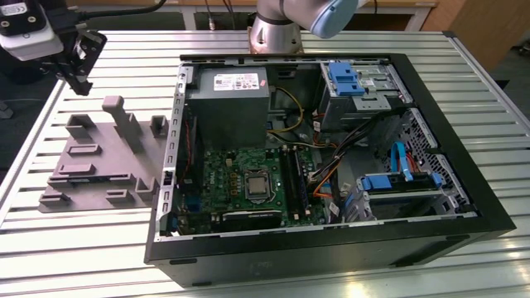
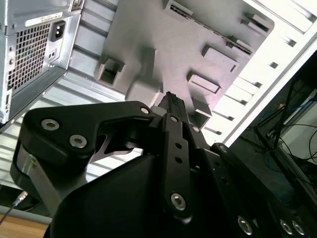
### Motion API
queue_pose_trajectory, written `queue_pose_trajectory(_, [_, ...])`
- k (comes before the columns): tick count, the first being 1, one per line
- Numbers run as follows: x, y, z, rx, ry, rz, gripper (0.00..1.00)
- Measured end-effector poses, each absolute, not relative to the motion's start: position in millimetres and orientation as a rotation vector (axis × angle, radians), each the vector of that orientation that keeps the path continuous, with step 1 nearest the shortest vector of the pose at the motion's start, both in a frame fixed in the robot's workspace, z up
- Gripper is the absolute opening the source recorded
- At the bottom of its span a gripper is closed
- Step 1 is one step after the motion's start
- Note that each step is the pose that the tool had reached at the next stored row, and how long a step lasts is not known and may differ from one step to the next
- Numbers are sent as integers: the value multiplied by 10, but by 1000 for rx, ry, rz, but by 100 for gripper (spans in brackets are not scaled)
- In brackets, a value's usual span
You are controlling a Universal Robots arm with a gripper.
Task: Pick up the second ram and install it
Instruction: 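Reach for the second ram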
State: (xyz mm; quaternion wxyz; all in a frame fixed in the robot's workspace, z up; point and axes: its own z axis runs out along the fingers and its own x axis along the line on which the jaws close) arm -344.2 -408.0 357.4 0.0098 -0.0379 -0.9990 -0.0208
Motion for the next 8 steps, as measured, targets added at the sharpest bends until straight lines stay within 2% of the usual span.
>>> queue_pose_trajectory(8, [-3588,-4163,3554,-116,-3119,-65,13])
